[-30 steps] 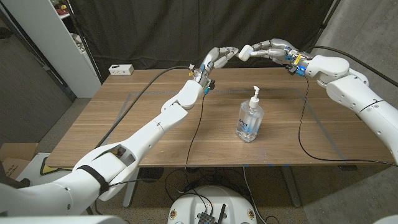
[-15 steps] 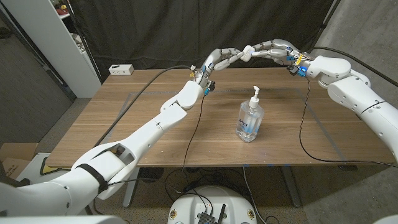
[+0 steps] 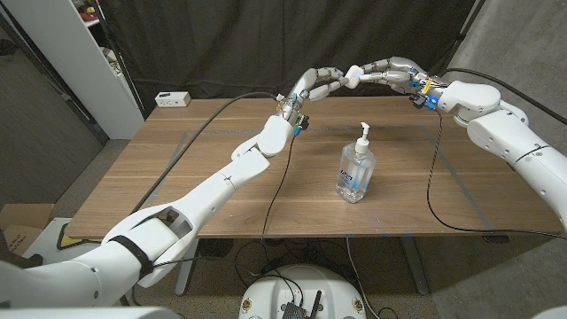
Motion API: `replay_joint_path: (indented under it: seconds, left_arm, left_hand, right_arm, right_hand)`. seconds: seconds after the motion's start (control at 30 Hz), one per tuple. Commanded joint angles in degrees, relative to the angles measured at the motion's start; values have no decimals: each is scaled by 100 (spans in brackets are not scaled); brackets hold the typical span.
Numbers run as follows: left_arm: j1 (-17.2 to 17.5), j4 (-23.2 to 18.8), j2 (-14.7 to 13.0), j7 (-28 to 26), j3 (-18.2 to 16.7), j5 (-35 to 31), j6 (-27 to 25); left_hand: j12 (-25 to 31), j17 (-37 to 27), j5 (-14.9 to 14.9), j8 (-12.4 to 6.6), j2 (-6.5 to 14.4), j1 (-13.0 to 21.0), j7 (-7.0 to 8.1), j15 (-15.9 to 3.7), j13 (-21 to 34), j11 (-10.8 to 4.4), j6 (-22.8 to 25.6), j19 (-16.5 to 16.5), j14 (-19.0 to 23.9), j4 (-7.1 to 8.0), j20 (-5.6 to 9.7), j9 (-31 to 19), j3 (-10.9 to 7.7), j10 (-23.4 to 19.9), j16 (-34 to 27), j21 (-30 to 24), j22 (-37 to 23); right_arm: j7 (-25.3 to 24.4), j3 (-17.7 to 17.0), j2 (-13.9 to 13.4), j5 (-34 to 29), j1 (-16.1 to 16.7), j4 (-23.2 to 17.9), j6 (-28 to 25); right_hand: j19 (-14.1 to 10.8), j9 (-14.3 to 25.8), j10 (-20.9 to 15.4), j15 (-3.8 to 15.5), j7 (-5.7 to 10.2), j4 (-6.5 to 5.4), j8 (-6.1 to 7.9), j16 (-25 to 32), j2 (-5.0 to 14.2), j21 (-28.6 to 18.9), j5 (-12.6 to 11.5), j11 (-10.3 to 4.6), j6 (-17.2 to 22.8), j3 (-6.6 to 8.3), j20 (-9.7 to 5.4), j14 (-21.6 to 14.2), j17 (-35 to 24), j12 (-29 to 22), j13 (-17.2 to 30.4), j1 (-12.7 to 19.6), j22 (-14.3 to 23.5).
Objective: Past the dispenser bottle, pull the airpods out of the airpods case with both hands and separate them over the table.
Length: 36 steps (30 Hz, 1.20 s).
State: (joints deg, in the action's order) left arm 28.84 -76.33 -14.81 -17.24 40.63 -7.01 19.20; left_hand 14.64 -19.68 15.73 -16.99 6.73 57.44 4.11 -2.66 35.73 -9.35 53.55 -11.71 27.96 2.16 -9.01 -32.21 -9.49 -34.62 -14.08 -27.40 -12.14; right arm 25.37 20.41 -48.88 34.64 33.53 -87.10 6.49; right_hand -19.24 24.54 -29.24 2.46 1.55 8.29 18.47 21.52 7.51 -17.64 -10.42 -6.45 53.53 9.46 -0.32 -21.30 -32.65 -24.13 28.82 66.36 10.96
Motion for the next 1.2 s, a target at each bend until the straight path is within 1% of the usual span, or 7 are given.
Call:
replay_joint_path:
  seconds: [0.03, 0.2, 0.33, 0.57, 0.6, 0.83, 1.2]
  left_arm:
    - [-122, 363, 115, 783, -86, 959, 278]
    - [-259, 729, 203, 1761, -172, 1901, 413]
    - [-350, 893, 228, 2190, -182, 2226, 395]
    - [-562, 1209, 265, 2869, -140, 2561, 431]
    - [-583, 1233, 268, 2934, -134, 2591, 420]
    - [-749, 1609, 391, 3704, -164, 3093, 388]
    - [-965, 2528, 785, 4890, -378, 3898, 578]
  left_hand:
    - [-29, -74, -112, -35, 520, 194, 24, -531, 32, 51, -140, -4, -57, 111, 9, -148, -264, 90, -16, -70, -23]
    - [-100, -122, -221, -14, 522, 113, -11, -424, 43, 116, -270, 63, -279, 295, 1, -214, -513, 290, 55, -84, -35]
    - [-122, -136, -258, -20, 509, 100, -16, -390, 45, 141, -266, 118, -342, 340, -7, -230, -610, 364, 74, -78, -38]
    - [-153, -143, -307, -8, 473, 83, -24, -360, 45, 161, -250, 154, -428, 381, -9, -213, -714, 469, 107, -82, -40]
    - [-159, -143, -319, -6, 464, 76, 10, -350, 44, 170, -257, 168, -446, 391, -7, -220, -734, 489, 115, -81, -41]
    - [-200, -138, -370, 24, 428, 36, 27, -311, 22, 216, -261, 230, -594, 429, -25, -191, -815, 606, 172, -76, -41]
    - [-238, -121, -425, 92, 381, -32, 99, -285, -38, 232, -262, 301, -700, 469, -47, -113, -894, 714, 207, -72, -38]
  right_arm:
    - [117, 48, 29, -7, -99, 104, 19]
    - [154, 50, 28, 16, -113, 133, 0]
    - [225, 44, 44, 82, -117, 191, 1]
    - [317, 42, 62, 142, -132, 275, 17]
    - [332, 43, 62, 144, -135, 287, 25]
    - [451, 13, 83, 271, -131, 370, 32]
    - [696, -18, 170, 500, -172, 566, 43]
  right_hand:
    - [18, 1043, -8, 721, 42, -40, 173, -20, 47, -27, -21, 33, 92, 21, 19, 6, -6, 5, 16, 0, 13]
    - [21, 1051, -3, 722, 55, -40, 171, -21, 49, -26, -22, 29, 88, 20, 18, 14, -10, 8, 20, -1, 13]
    - [27, 1055, 0, 725, 47, -39, 168, -13, 51, -23, -21, 33, 88, 19, 10, 22, -25, 10, 24, 3, 13]
    - [25, 1057, -2, 730, 63, -44, 161, -9, 52, -24, -20, 45, 86, 13, 14, 28, -31, 12, 25, -4, 13]
    - [24, 1054, 1, 728, 49, -44, 159, -8, 53, -24, -20, 27, 90, 13, 13, 27, -31, 16, 23, -4, 13]
    - [30, 1058, 8, 720, 55, -40, 150, -16, 52, -22, -21, 25, 88, 14, 10, 32, -23, 23, 26, 4, 13]
    - [35, 1063, 3, 723, 43, -47, 141, -10, 58, -21, -21, 27, 93, 8, 16, 39, -30, 24, 34, -3, 14]
